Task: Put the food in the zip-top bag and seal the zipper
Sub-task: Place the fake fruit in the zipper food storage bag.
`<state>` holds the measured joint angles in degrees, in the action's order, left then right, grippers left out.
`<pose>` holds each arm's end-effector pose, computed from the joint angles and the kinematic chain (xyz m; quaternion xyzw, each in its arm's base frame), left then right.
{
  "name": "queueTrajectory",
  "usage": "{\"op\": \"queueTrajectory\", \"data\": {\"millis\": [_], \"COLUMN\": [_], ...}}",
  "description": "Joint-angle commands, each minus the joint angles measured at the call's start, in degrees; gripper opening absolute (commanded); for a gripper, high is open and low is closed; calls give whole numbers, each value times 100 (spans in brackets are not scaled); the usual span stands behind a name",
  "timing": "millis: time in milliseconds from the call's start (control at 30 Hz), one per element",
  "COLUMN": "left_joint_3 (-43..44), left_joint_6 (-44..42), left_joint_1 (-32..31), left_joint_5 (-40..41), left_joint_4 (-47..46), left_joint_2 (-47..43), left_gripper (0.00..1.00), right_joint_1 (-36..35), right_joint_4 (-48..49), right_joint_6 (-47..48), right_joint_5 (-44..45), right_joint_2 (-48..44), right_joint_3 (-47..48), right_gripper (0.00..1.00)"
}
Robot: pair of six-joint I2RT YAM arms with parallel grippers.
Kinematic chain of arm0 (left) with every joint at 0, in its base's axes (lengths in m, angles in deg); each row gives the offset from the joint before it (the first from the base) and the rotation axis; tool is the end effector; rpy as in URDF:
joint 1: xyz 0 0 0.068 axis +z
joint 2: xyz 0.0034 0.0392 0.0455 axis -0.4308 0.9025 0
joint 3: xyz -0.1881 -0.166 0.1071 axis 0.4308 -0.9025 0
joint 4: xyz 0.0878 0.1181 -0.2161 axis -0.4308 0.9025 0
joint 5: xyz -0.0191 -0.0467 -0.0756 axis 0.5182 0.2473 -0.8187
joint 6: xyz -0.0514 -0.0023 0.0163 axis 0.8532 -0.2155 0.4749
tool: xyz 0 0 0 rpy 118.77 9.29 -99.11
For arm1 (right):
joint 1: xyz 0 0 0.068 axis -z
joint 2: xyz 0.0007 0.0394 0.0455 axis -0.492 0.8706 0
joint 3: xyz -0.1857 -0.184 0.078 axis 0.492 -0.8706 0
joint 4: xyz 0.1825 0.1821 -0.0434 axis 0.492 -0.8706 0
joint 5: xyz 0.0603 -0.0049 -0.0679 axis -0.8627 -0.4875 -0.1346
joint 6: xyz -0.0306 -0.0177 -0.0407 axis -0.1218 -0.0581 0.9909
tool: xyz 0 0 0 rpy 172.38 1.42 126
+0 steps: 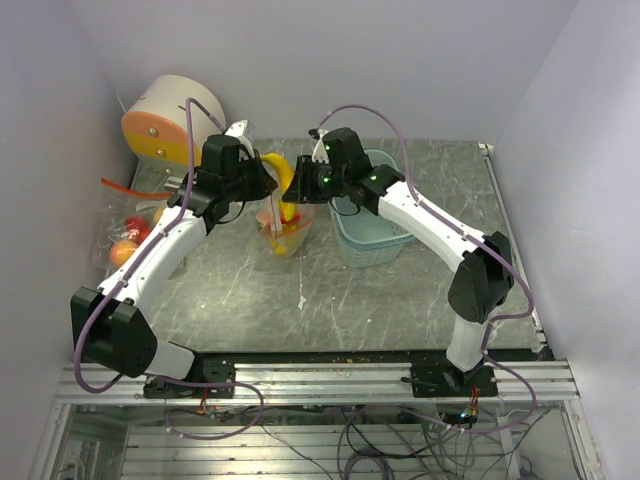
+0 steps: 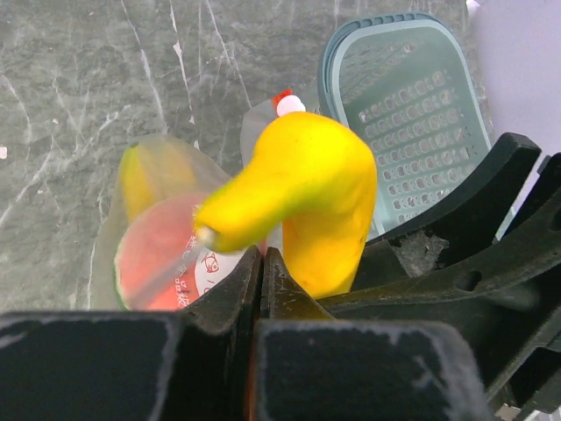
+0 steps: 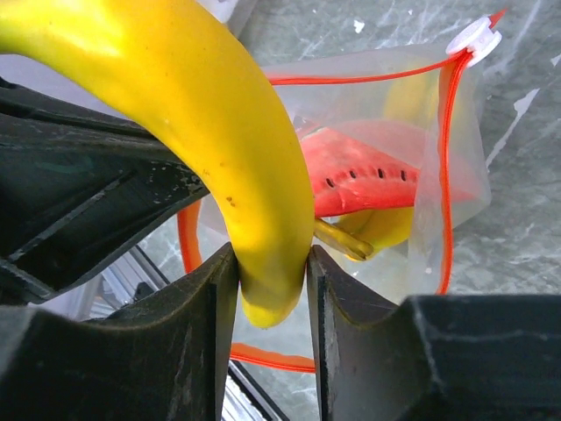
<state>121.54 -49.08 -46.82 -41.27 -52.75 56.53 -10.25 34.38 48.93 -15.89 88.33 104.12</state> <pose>0.3005 -0.1219 0.3504 -0.0324 0.8519 -0.2725 0.4460 0.3273 0.2841 0.3361 -0.1048 0.8633 0.3824 0.3124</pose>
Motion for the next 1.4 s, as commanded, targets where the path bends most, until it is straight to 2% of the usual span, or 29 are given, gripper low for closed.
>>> {"op": "queueTrajectory", "data": {"millis": [0, 133, 200, 233, 367, 500, 667, 967, 1233, 1300, 1367], "left_joint_3": [28, 47, 62, 67, 47, 35, -13, -174, -298, -335, -372], "left_joint_6": [-71, -62, -70, -77, -105, -106, -67, -28, 21, 41, 52], "left_joint_1": [29, 29, 23, 27, 29, 29, 29, 29, 29, 29, 29], "left_joint_5": [100, 92, 81, 86, 164, 167, 104, 76, 32, 12, -4], "left_joint_4": [-211, -206, -180, -161, -103, -65, -89, -118, -196, -228, -260], "left_joint_2": [-162, -150, -147, -145, -216, -251, -275, -446, -512, -510, -498], "left_gripper": [7, 7, 7, 7, 7, 7, 7, 7, 7, 7, 7], "right_joint_1": [-20, -19, -20, -19, -18, 2, 159, 261, 295, 294, 294], "right_joint_4": [-504, -576, -576, -575, -782, -909, -1196, -1680, -1967, -1855, -1713], "right_joint_6": [393, 473, 501, 510, 593, 426, -198, -675, -818, -849, -881], "right_joint_5": [71, 6, 11, 48, 338, 797, 1593, 1735, 1648, 1579, 1466], "right_joint_2": [196, 281, 257, 202, -44, -299, -103, 952, 1357, 1279, 1213], "right_joint_3": [312, 449, 463, 464, 685, 753, 1120, 2251, 2575, 2436, 2291], "right_gripper": [40, 51, 53, 57, 64, 64, 62, 55, 53, 50, 42]}}
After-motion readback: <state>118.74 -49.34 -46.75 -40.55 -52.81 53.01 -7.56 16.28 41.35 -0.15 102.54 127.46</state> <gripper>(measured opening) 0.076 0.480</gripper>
